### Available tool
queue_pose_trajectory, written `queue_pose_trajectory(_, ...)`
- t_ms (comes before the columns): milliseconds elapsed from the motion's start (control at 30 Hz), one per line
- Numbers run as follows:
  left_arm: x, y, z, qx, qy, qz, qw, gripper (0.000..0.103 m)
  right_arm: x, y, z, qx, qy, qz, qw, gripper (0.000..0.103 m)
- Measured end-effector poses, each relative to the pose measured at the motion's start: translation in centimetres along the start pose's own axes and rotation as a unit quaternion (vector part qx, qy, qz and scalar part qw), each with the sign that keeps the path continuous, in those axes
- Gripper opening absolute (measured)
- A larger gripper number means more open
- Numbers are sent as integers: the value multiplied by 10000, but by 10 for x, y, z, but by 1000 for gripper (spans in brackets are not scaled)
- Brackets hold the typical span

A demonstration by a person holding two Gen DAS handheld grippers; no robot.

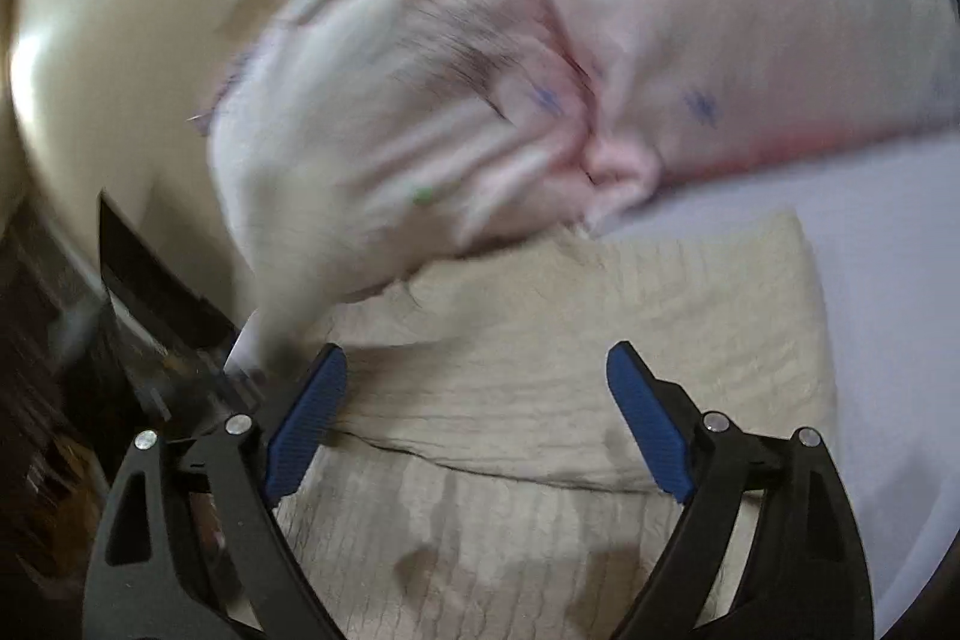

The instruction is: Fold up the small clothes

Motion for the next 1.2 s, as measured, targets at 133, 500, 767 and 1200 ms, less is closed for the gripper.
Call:
queue_pose_trajectory(133, -9, 25, 40, -545, -5, -97, 9985, 14, -9, 8, 46, -974, 17, -400, 9944, 68)
queue_pose_trajectory(500, 99, 104, -107, 2194, -337, -24, 9750, 46, -11, 26, 64, -853, 434, -717, 9928, 55)
queue_pose_trajectory(767, 112, 169, -106, 2994, 49, -326, 9535, 54, -12, 7, 39, 48, 893, -229, 9957, 5)
queue_pose_trajectory(1200, 133, 201, -83, 3289, 626, -326, 9417, 59, 50, 55, 92, -271, 1593, -341, 9863, 62)
Point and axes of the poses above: each gripper's, at about its wrist camera, not at the fingertips, and x roughly against the way its jaws point, z to its right, y to its underside, the point moved 7 cm from there along -x, roughly the way its jaws point, and after that the axes turned 4 degrees about x, right-handed, at the moved point
